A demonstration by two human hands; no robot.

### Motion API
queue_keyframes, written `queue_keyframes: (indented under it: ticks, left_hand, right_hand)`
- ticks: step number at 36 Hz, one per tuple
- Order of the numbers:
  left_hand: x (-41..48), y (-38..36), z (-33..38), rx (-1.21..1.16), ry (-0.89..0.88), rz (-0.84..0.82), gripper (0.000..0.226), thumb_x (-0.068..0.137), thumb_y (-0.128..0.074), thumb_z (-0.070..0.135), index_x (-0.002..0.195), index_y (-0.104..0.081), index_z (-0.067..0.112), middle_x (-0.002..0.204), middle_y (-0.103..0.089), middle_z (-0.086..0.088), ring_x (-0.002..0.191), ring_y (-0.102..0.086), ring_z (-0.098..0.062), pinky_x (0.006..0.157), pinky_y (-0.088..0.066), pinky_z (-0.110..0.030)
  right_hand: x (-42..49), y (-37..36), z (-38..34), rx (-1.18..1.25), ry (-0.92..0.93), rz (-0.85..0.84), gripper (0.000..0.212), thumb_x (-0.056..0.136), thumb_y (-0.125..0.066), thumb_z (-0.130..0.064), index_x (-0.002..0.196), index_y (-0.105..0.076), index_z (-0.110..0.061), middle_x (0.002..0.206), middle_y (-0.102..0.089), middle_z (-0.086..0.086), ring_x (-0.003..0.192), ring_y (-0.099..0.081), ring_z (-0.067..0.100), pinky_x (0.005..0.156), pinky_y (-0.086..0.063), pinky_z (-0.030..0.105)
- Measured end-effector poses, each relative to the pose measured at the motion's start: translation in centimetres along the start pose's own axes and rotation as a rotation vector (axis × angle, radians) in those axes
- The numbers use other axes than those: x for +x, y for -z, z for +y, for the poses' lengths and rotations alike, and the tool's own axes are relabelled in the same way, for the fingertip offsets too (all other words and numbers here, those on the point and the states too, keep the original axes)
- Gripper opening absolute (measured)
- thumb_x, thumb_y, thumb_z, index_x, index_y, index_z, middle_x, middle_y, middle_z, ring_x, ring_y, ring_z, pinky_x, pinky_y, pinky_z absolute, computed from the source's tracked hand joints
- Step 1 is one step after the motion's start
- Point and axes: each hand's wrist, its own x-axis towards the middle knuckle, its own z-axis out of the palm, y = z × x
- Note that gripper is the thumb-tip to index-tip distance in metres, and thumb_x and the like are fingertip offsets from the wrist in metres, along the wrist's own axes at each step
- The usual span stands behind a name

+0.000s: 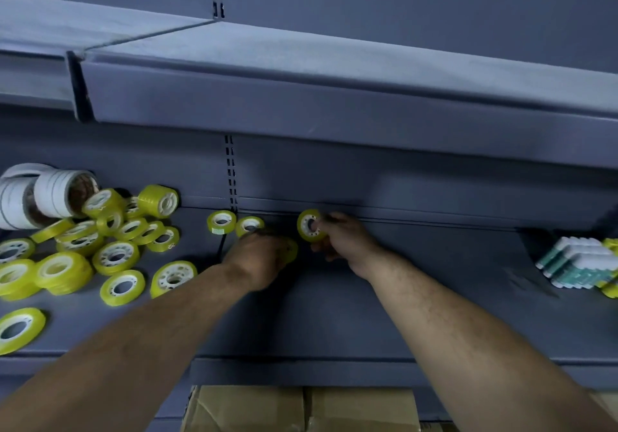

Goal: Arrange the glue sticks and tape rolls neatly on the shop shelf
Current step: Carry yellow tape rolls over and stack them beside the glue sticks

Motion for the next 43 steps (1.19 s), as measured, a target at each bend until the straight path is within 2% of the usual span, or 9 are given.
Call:
queue_keyframes:
  ticks: [4, 7, 10, 15, 26, 30, 34, 40, 43]
  left_hand:
    - [0.5, 0.3, 1.0, -0.165, 0.154, 0.026, 0.006, 0.093, -0.06, 0.028, 0.097, -0.065, 0.026, 0.102, -0.067, 0.0, 0.093, -0.062, -0.022, 0.068, -0.042, -0.025]
    - [0.6, 1.7, 2.1, -0.945, 0.441, 0.159, 0.012, 0.088, -0.068, 0.015, 0.078, -0.063, 0.011, 0.073, -0.064, -0.006, 0.07, -0.057, -0.022, 0.054, -0.041, -0.022]
    - [0.4, 3.2, 2.8, -1.541, 0.507, 0.1, 0.007, 0.09, -0.061, 0.003, 0.093, -0.068, 0.001, 0.098, -0.072, -0.017, 0.084, -0.067, -0.024, 0.064, -0.058, -0.025]
    - [0.4, 3.8, 3.0, -1.753, 0.442, 0.073, 0.016, 0.095, -0.051, 0.003, 0.098, -0.067, -0.002, 0.097, -0.072, -0.021, 0.089, -0.069, -0.03, 0.065, -0.061, -0.029]
    - [0.0, 3.2, 2.7, -1.724, 0.391, 0.145, 0.017, 0.089, -0.06, -0.006, 0.106, -0.064, -0.008, 0.102, -0.069, -0.023, 0.097, -0.068, -0.033, 0.072, -0.062, -0.033]
    - [-0.3, 2.6, 2.6, -1.195, 0.312, 0.29, 0.02, 0.079, -0.073, -0.005, 0.078, -0.066, 0.014, 0.075, -0.064, 0.0, 0.073, -0.06, -0.013, 0.067, -0.052, -0.019]
    - [-0.5, 2.2, 2.5, -0.901, 0.167, 0.342, 0.03, 0.071, -0.077, -0.001, 0.073, -0.065, 0.027, 0.095, -0.067, 0.009, 0.085, -0.062, -0.01, 0.075, -0.045, -0.018]
    - [-0.9, 2.3, 2.2, -0.644, 0.046, 0.335, 0.028, 0.064, -0.076, 0.018, 0.072, -0.059, 0.038, 0.102, -0.064, 0.008, 0.091, -0.064, -0.015, 0.079, -0.053, -0.029]
    - [-1.0, 2.5, 2.5, -0.555, 0.051, 0.302, 0.032, 0.067, -0.078, 0.018, 0.08, -0.056, 0.036, 0.093, -0.064, 0.011, 0.085, -0.063, -0.015, 0.071, -0.049, -0.023]
  right_hand:
    - [-0.6, 1.1, 0.1, 0.105, -0.009, 0.035, 0.005, 0.098, -0.062, -0.021, 0.097, -0.064, -0.016, 0.09, -0.07, 0.009, 0.067, -0.068, 0.018, 0.047, -0.043, 0.026]
    - [-0.9, 1.8, 0.2, 0.149, 0.022, 0.058, 0.006, 0.097, -0.063, -0.018, 0.096, -0.064, -0.012, 0.086, -0.068, 0.007, 0.067, -0.069, 0.017, 0.046, -0.044, 0.024]
    - [-1.4, 2.2, 0.2, 0.175, 0.058, 0.044, 0.004, 0.095, -0.066, -0.011, 0.096, -0.064, -0.008, 0.084, -0.067, 0.008, 0.073, -0.069, 0.018, 0.05, -0.05, 0.025]
    - [-1.8, 2.3, 0.0, 0.185, 0.096, 0.037, 0.012, 0.091, -0.071, -0.005, 0.101, -0.066, -0.003, 0.091, -0.069, 0.009, 0.092, -0.072, 0.027, 0.057, -0.054, 0.028]
    - [-2.8, 2.3, 0.1, 0.174, 0.125, 0.014, 0.018, 0.084, -0.076, 0.002, 0.099, -0.066, -0.001, 0.107, -0.068, 0.027, 0.104, -0.069, 0.035, 0.07, -0.061, 0.035]
    - [-2.9, 2.3, 0.4, 0.053, 0.151, 0.02, 0.023, 0.078, -0.08, 0.002, 0.088, -0.064, -0.011, 0.086, -0.066, 0.006, 0.082, -0.068, 0.019, 0.068, -0.058, 0.031]
    - [-2.8, 1.8, 0.5, -0.071, 0.182, 0.116, 0.027, 0.071, -0.083, -0.004, 0.078, -0.064, -0.021, 0.076, -0.067, -0.002, 0.067, -0.064, 0.016, 0.068, -0.057, 0.038]
    - [-2.8, 1.7, 0.3, -0.148, 0.257, 0.173, 0.027, 0.069, -0.084, -0.014, 0.074, -0.064, -0.032, 0.087, -0.068, -0.008, 0.07, -0.062, 0.01, 0.068, -0.052, 0.027]
    - [-3.1, 1.6, 0.0, -0.226, 0.297, 0.185, 0.029, 0.072, -0.084, -0.015, 0.077, -0.063, -0.035, 0.1, -0.068, -0.007, 0.084, -0.065, 0.009, 0.073, -0.051, 0.022]
